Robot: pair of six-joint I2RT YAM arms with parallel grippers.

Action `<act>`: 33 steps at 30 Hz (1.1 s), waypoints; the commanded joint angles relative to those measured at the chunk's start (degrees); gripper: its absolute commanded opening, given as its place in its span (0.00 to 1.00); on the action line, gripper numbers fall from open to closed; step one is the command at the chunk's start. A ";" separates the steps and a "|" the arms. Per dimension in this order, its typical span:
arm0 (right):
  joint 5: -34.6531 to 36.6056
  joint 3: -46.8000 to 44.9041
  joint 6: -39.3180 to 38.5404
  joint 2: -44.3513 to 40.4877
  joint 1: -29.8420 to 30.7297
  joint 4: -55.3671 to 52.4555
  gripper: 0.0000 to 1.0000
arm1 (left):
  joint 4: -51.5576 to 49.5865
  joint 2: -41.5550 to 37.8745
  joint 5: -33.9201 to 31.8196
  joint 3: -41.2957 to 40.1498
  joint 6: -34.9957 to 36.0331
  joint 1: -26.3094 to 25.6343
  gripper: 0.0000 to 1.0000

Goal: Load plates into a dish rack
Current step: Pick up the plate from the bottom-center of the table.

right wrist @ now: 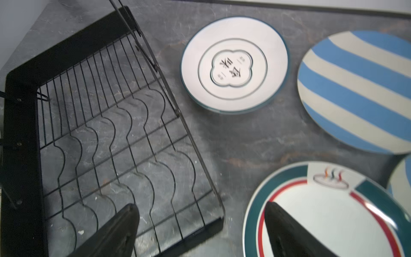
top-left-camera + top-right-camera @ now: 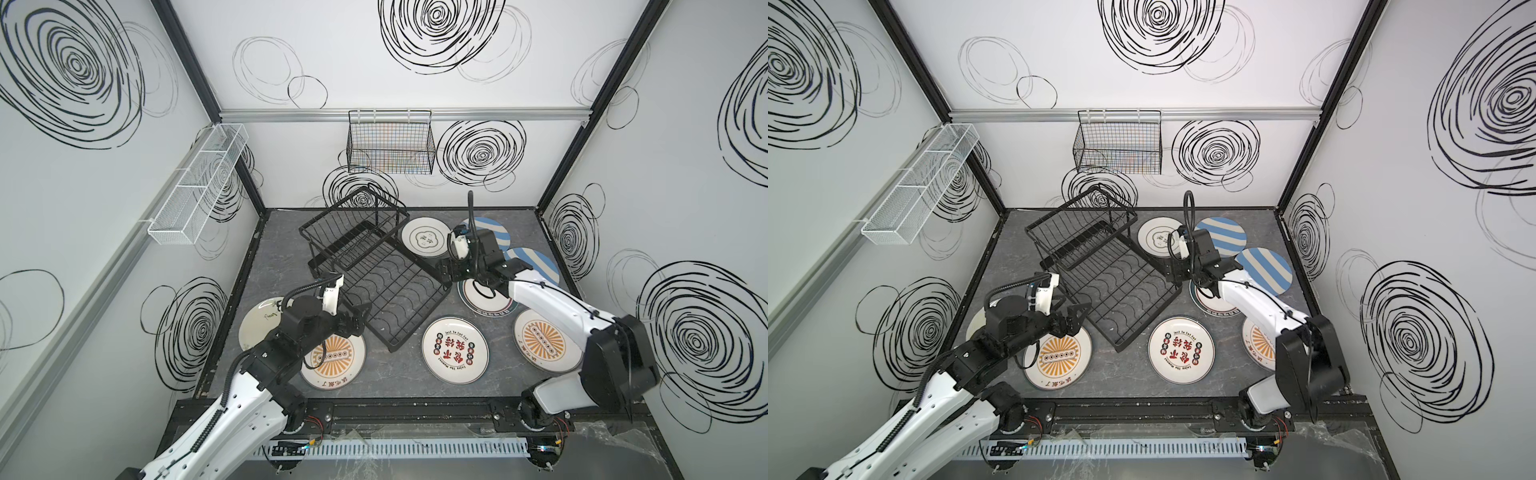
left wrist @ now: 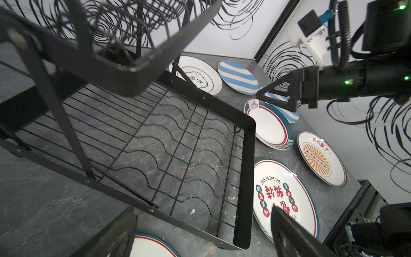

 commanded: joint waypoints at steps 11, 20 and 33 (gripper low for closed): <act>-1.37 -20.69 20.94 -19.58 0.18 -12.00 0.88 | 13.38 9.29 0.58 -2.55 2.38 -9.75 0.96; -2.55 -29.31 27.25 -26.25 -0.08 -15.44 0.84 | 13.61 12.32 -3.86 -2.83 1.37 -10.51 0.96; -5.15 -36.86 30.47 -31.81 -4.04 -12.40 0.77 | 14.24 14.27 -1.02 -4.11 -2.17 -5.66 0.96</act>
